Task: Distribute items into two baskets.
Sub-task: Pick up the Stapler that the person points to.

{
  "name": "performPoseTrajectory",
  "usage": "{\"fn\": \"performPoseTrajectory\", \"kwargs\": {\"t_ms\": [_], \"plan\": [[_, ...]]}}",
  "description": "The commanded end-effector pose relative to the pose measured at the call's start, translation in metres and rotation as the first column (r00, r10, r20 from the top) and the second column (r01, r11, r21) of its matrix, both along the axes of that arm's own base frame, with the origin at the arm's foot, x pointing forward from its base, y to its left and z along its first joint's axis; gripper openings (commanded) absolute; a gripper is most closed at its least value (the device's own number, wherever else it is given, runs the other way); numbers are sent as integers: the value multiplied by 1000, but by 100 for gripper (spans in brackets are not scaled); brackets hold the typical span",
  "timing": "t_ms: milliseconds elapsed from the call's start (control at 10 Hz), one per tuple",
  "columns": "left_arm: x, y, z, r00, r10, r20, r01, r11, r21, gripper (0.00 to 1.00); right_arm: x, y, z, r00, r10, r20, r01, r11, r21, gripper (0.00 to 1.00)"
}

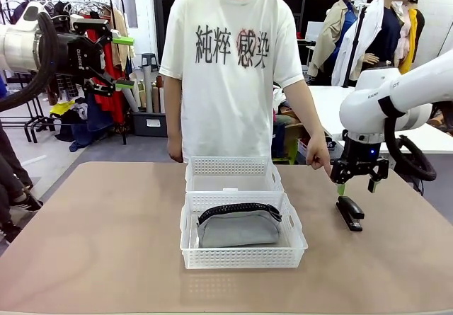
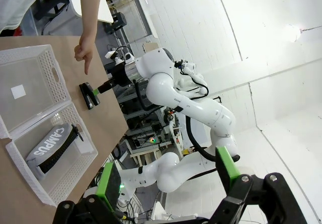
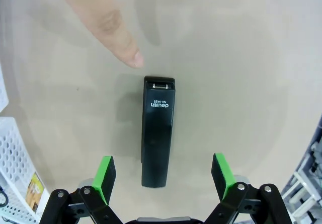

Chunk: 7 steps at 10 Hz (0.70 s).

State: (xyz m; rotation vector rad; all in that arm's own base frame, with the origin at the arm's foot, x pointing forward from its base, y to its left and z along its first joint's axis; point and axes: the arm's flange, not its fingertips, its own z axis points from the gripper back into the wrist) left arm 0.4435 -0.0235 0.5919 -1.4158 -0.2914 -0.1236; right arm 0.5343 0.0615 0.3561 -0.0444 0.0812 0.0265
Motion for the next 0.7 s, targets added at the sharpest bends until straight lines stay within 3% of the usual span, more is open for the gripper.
{"fn": "performPoseTrajectory", "kwargs": {"t_ms": [0, 600], "plan": [[-2, 1, 2, 1000, -6, 1, 6, 1000, -15, 100, 8, 0, -3, 998, -28, -53, 29, 999, 16, 100], [-2, 1, 2, 1000, -6, 1, 6, 1000, -15, 100, 6, -6, -25, 986, -73, -149, 77, 997, 23, 100]]}}
